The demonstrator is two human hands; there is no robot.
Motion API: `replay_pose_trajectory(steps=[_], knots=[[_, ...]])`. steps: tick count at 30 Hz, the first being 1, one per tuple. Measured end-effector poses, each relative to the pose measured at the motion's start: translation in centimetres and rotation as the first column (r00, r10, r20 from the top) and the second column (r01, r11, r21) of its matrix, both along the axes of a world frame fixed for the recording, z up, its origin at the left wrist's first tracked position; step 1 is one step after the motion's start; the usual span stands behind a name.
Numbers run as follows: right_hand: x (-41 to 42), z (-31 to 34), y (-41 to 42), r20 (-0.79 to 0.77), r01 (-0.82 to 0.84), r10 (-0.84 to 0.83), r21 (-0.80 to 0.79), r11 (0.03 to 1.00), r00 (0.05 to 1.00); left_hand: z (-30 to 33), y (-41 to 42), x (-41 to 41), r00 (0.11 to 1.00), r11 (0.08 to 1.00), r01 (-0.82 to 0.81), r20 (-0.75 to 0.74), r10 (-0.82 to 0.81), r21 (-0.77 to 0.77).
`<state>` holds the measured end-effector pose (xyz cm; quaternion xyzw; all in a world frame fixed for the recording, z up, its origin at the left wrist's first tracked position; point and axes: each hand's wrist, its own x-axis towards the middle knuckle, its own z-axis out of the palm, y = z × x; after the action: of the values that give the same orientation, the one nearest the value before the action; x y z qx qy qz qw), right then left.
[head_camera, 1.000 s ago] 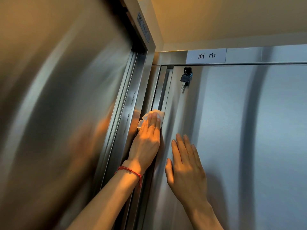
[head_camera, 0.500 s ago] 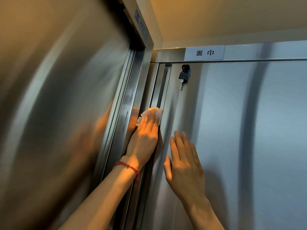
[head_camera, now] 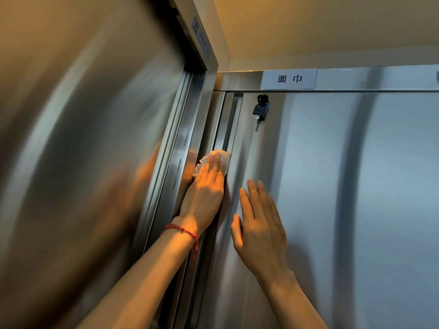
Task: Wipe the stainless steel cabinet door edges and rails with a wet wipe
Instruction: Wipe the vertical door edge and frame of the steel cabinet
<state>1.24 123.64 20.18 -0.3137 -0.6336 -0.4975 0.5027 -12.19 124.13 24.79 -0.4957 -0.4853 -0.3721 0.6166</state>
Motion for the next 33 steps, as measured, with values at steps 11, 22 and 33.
replay_pose_trajectory(steps=[11,22,33], knots=[[0.1,2.9,0.5,0.026,0.086,-0.086,0.001,0.996,0.996,1.0,0.1,0.1,0.978,0.978,0.204,0.055,-0.202,-0.042],[0.0,2.8,0.8,0.014,0.084,-0.084,0.035,0.996,0.996,3.1,-0.5,0.0,0.974,0.972,0.225,0.04,-0.222,-0.074],[0.0,2.8,0.7,0.022,0.069,-0.07,0.036,0.997,0.997,2.9,0.3,-0.3,0.989,0.973,0.126,0.106,-0.107,-0.194]])
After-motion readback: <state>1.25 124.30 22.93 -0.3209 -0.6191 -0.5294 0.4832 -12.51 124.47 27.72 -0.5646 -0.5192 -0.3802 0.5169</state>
